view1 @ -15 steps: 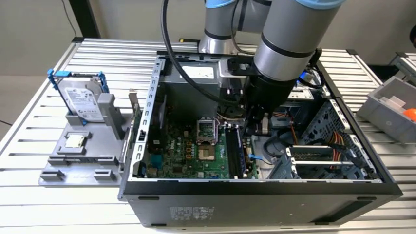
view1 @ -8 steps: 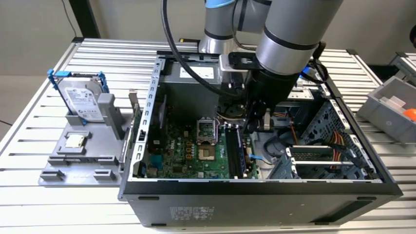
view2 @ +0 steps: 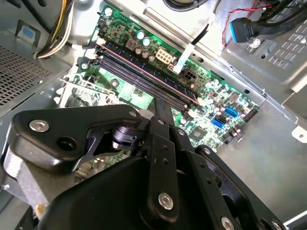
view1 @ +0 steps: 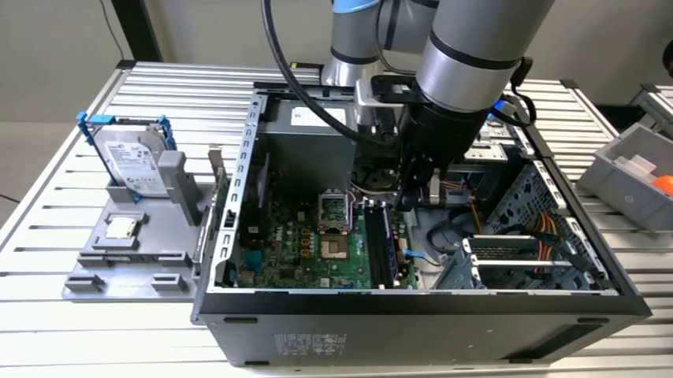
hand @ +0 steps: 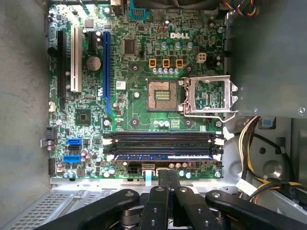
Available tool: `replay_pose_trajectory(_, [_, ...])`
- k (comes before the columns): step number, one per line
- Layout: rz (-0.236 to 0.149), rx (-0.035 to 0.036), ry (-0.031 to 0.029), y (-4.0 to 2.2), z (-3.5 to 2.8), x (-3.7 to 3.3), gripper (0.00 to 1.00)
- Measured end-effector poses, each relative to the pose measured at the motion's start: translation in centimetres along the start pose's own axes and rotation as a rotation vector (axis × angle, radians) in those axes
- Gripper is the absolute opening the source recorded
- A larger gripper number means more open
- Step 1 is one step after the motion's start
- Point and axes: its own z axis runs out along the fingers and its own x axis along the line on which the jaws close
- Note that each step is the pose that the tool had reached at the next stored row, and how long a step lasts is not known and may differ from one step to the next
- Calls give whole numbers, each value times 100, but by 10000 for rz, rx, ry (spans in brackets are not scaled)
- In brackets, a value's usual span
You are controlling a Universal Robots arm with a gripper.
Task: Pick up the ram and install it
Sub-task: 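Press down the ram until it locks into place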
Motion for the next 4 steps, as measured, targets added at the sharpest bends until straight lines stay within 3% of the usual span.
replay_pose_trajectory(4, [0,-5,1,0,-1,0,0])
